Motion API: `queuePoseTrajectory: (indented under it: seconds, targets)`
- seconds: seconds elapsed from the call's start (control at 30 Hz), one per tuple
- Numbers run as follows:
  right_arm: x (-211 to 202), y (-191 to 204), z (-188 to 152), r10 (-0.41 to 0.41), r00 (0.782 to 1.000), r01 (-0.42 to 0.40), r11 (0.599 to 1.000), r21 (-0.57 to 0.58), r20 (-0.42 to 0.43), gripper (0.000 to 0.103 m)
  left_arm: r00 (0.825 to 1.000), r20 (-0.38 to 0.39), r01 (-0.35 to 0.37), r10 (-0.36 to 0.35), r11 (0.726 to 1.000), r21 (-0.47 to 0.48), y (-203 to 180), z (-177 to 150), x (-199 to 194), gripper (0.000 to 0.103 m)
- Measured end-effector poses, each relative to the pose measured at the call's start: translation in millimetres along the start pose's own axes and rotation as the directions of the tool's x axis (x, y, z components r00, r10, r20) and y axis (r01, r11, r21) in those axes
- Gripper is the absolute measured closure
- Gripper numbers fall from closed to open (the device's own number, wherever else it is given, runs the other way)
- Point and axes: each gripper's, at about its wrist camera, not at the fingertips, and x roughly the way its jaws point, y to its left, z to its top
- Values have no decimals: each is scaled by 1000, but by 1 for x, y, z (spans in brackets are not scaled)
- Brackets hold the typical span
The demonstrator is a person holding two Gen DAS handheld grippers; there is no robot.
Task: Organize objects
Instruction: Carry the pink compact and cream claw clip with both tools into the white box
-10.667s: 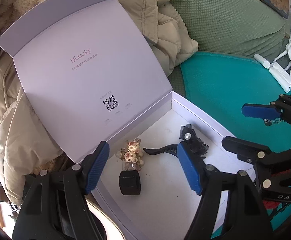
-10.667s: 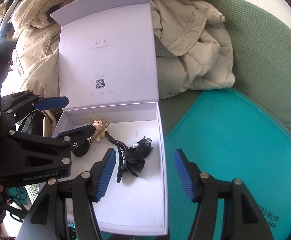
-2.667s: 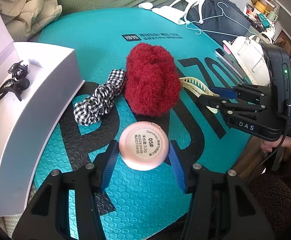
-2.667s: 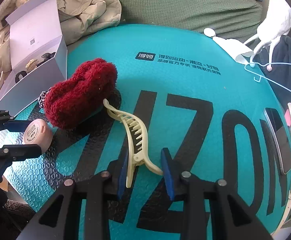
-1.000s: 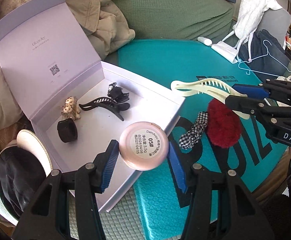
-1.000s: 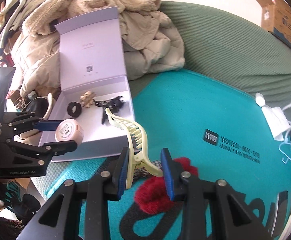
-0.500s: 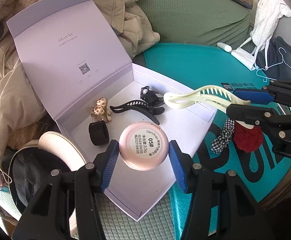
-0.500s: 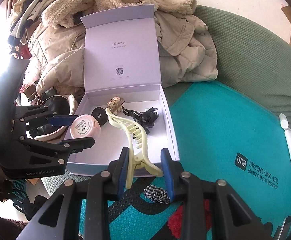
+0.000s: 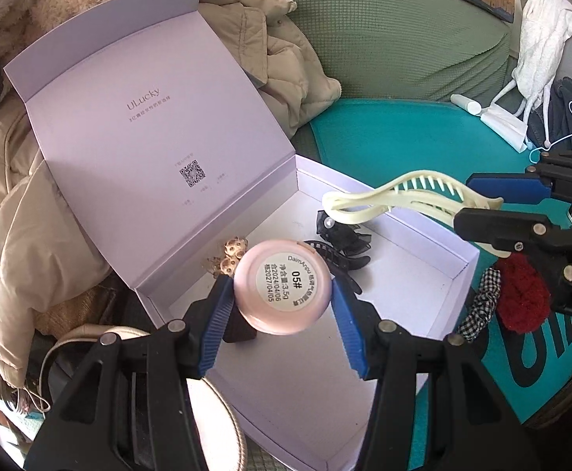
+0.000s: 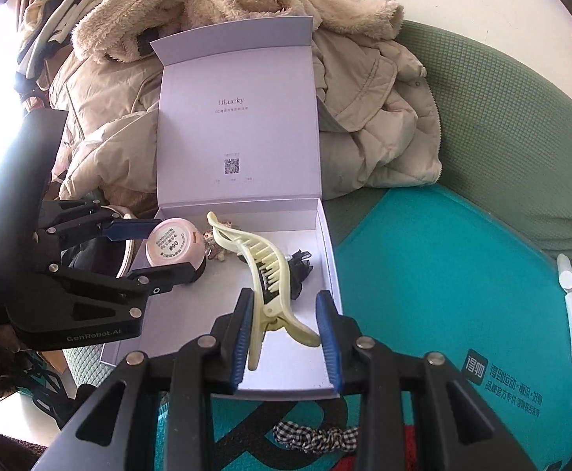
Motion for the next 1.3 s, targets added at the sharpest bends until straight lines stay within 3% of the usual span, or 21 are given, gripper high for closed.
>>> queuePoseTrajectory:
  seconds: [0.23, 0.57, 0.83, 1.3]
  targets:
    - [20, -6, 18, 42, 999, -42, 999, -3, 20, 71, 999, 5, -36, 36, 999, 0, 13, 24, 20, 53]
    - [46, -22, 41, 38, 998, -37, 999, -13, 41, 71, 998, -16, -54, 53, 998, -13, 31, 48, 48, 53]
    - [81, -25, 53, 46, 999, -46, 999, -12, 24, 71, 995, -66, -77, 77, 997, 4, 33, 50, 78, 53]
    - [125, -36, 40, 77, 996, -75, 997, 34, -46, 71, 987, -147, -64, 63, 998, -1, 30, 43, 111, 53]
